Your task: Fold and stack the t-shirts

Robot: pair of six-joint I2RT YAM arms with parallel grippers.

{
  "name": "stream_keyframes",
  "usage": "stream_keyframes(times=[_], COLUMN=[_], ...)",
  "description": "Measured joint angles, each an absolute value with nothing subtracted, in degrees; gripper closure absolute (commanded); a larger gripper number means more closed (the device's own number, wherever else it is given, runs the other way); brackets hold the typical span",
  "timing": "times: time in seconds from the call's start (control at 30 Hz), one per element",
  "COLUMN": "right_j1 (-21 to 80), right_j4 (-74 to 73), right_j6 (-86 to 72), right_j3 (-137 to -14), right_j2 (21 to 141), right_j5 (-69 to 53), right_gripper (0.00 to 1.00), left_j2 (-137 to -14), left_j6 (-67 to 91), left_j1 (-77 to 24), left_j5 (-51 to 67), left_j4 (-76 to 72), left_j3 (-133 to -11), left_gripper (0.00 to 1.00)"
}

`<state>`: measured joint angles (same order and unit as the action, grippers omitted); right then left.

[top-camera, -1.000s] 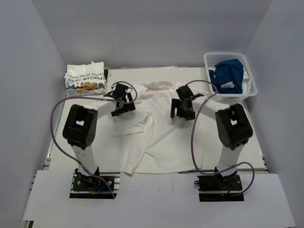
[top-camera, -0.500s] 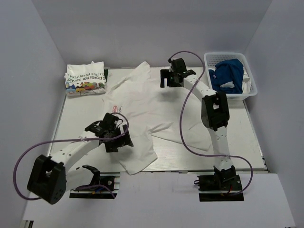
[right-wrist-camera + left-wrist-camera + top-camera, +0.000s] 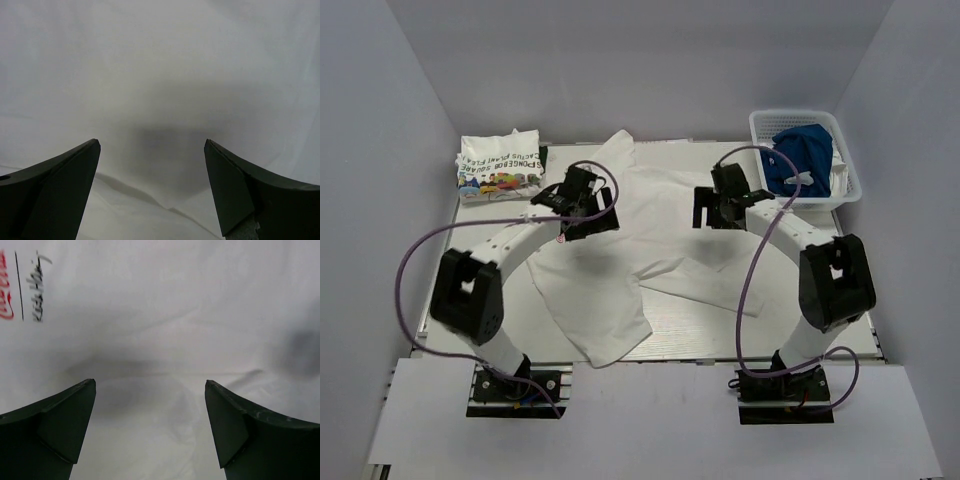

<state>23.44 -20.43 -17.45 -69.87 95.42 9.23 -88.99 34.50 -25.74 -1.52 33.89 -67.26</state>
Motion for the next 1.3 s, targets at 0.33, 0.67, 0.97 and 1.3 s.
stream_keyframes(times=[0.33, 0.67, 0.97, 1.3], right_j1=[19.49, 15.86, 15.84, 28.86], right_j4=[-23.53, -26.39, -26.59, -21.41], right_j6=[-19.59, -17.96, -9.58, -3.33], right_j3=[-70.70, -92.31, -99.63, -87.24], right_j2=[108.33, 123.44, 126.80, 112.90], right_j5=[10.98, 10.79, 5.26, -0.16], right_gripper=[0.10, 0.10, 0.10, 0.10], left_j2=[-112.55, -121.40, -121.45, -120.86], left_j6=[31.83, 30.76, 29.52, 29.06], left_j1=[-24.27, -20.71, -19.44, -19.44], left_j5=[-9.26, -8.51, -6.46, -5.93], left_j4=[35.42, 35.51, 34.87, 33.41], left_j3=[-82.06, -90.94, -90.98, -89.62], left_gripper=[0.00, 0.00, 0.00, 0.00])
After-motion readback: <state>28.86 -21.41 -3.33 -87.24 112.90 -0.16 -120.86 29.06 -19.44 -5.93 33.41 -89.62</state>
